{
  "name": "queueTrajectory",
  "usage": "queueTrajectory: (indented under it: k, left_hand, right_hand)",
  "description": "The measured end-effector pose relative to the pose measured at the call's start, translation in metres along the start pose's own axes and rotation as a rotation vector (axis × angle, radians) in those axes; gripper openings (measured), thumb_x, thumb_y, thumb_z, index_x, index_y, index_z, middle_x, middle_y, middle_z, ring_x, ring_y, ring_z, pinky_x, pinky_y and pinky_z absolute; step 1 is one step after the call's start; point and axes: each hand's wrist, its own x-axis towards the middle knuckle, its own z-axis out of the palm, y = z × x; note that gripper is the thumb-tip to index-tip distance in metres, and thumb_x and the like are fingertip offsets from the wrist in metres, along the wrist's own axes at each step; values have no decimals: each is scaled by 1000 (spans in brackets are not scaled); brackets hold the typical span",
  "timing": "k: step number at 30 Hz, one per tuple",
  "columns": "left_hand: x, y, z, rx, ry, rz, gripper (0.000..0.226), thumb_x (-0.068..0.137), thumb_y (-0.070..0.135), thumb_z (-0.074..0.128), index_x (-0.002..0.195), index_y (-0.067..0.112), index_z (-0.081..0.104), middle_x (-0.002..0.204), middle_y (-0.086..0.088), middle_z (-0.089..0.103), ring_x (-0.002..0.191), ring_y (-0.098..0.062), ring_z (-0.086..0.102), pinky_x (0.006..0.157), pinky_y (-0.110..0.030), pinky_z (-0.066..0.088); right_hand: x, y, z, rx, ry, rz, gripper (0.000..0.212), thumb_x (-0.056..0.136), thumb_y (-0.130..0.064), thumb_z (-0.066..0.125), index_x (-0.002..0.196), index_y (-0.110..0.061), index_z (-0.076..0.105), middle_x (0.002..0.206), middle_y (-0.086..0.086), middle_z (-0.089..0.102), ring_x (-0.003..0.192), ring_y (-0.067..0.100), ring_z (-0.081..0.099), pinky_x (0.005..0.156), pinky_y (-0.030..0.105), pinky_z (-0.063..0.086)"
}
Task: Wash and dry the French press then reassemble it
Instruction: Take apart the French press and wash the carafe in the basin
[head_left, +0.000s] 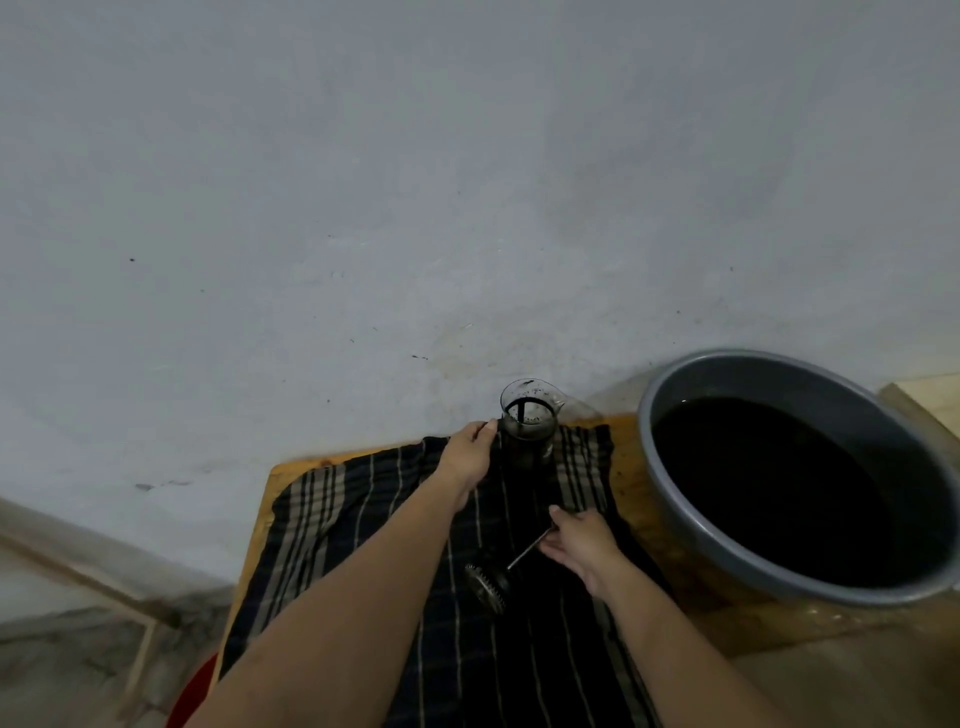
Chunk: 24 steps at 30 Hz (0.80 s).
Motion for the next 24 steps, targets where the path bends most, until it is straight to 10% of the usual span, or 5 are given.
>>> queueTrajectory:
  k: [8,12,15,18,24]
  left_hand:
    - [5,-6,0,-19,-14,12,41,102,38,40,133,14,53,133,-16,57,126,-31,51,95,-36,43]
    - [7,-10,0,-58,-16,12,43,100,42,42,133,16,54,136,-14,56,126,-31,51,106,-44,42]
    - [3,-13,1,-85,-2,10,45,100,44,42,136,18,51,137,-2,55,126,-23,51,107,-42,42]
    - [2,-16,2,-116,-16,-6,47,99,47,41,137,21,50,135,-1,56,123,-23,52,97,-39,45]
    - [-6,-12,7,14,97,127,44,100,44,41,129,16,59,127,-4,63,120,-21,56,105,-39,43]
  right_hand:
    - [-13,-25,-8,-688,-8,-24,44,100,-31,49,133,-1,48,86,12,66,70,21,67,63,29,61]
    - [-19,-74,-13,-1057,60,-315,27,94,-35,56,92,-10,64,75,6,69,68,20,68,69,33,58]
    - [-17,-105,-10,-878,175,-584,21,91,-18,59,110,-11,64,94,5,67,94,24,66,83,29,51]
    - [5,-110,-4,-727,26,-530,59,84,-6,61,139,-13,42,123,3,57,118,23,55,93,24,39]
    - [30,-79,1,-494,-178,-402,56,71,0,68,119,-22,49,122,1,64,116,20,59,106,45,45]
